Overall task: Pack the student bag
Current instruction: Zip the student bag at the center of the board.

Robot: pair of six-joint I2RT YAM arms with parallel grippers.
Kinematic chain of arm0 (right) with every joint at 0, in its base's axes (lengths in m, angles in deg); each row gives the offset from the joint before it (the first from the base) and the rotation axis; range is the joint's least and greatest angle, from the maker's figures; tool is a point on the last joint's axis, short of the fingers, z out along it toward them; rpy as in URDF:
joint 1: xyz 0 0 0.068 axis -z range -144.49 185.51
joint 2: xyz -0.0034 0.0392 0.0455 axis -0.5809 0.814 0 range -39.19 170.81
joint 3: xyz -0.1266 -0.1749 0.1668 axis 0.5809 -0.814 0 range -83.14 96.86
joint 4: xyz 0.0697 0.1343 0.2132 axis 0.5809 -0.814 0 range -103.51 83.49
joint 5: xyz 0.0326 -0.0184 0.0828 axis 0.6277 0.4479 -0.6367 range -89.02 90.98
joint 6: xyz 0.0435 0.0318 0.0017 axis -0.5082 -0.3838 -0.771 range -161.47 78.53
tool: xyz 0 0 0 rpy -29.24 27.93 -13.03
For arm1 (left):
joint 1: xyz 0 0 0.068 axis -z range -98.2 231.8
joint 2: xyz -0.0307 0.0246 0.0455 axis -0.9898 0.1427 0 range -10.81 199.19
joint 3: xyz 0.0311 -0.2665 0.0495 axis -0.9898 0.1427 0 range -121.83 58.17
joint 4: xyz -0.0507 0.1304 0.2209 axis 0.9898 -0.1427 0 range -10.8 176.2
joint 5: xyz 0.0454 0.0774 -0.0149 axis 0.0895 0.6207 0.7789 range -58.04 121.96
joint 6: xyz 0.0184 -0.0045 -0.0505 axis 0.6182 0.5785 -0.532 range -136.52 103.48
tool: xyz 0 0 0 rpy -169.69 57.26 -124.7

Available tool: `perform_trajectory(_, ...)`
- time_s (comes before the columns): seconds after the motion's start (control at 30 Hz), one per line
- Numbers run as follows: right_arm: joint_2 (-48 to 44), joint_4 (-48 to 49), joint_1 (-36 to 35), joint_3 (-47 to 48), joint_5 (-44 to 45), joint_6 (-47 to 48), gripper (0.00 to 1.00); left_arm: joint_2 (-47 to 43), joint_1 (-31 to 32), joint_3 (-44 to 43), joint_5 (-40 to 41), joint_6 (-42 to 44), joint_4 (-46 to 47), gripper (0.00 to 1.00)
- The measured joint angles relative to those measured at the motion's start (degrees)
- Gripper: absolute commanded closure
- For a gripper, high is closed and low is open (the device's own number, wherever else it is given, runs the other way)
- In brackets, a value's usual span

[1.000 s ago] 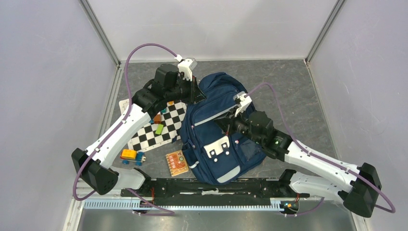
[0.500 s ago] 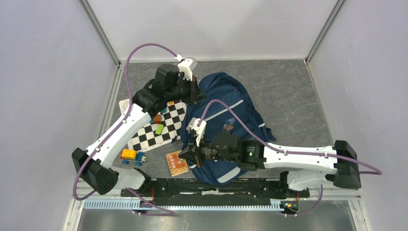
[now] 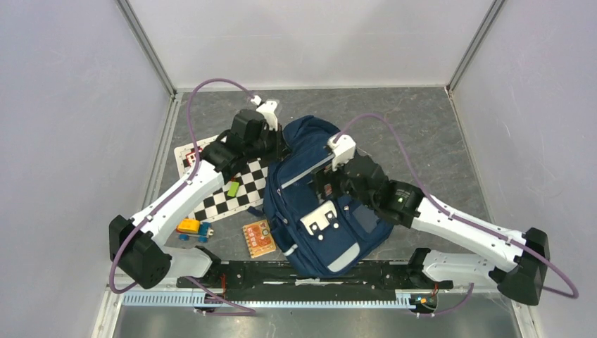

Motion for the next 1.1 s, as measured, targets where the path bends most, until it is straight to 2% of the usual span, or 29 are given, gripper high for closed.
perform_trajectory(0.2, -3.87, -8.15, 14.21, -7.91, 0.57, -0.28, 0.02, -4.28, -0.17, 11.52, 5.27, -3.04, 2.43, 0.98)
perform_trajectory(0.33, -6.91, -11.72, 18.91, -12.70, 0.52, -2.19, 0.02, -8.00, -0.13, 16.85, 6.47, -6.05, 4.24, 0.94)
perform_trajectory(0.7, -18.95, -19.34, 19.67, -23.21, 5.88, -13.53, 0.02, -16.63, -0.13, 29.70, 9.01, -11.61, 8.61, 0.91)
perform_trajectory(1.0, -26.49, -26.51, 20.61, -25.68, 13.53, -21.00, 0.02, -17.16, 0.15, 31.54, 11.56, -13.14, 8.44, 0.91)
perform_trajectory(1.03, -26.77, -26.69, 20.83, -26.36, 13.62, -21.66, 0.03, -17.18, 0.20, 31.71, 11.82, -13.29, 8.52, 0.91)
perform_trajectory(1.1, -26.95, -26.45, 21.22, -28.09, 13.27, -22.73, 0.12, -17.38, 0.20, 32.41, 11.98, -13.66, 8.85, 0.91)
